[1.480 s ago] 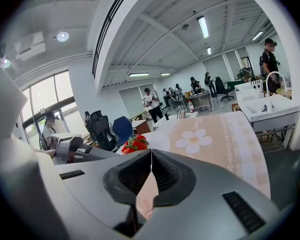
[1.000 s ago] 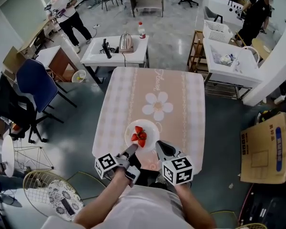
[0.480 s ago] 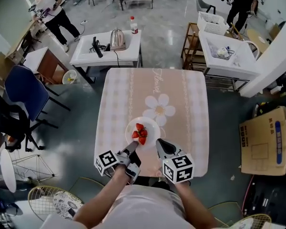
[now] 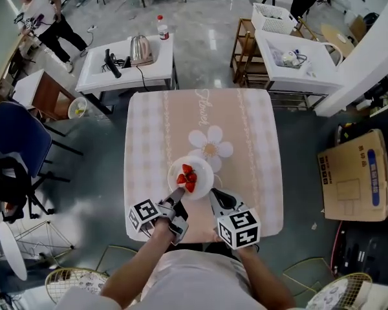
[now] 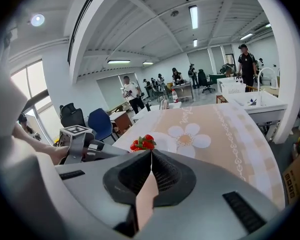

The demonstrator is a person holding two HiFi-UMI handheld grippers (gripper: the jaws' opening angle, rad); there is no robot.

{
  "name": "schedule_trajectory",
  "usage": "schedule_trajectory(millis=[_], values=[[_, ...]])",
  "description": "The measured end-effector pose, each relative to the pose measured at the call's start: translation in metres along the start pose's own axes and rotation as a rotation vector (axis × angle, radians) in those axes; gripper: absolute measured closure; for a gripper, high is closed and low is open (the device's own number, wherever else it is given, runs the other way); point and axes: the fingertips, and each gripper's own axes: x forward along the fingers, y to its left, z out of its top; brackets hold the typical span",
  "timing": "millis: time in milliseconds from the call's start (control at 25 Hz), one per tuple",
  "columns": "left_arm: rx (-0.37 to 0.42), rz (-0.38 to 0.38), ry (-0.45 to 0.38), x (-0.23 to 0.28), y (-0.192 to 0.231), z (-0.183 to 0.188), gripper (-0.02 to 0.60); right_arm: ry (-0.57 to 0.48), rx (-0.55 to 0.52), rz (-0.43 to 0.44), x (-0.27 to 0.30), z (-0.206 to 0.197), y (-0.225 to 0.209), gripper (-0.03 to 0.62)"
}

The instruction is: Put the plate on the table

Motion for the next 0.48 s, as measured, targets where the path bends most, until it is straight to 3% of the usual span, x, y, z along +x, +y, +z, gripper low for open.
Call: schedule_trajectory(millis=[480], values=[[0.038, 0.068, 0.061, 0.015, 0.016, 0.002, 0.558, 0.039, 0.011, -0.02, 0.013, -0.008, -0.001, 0.589]])
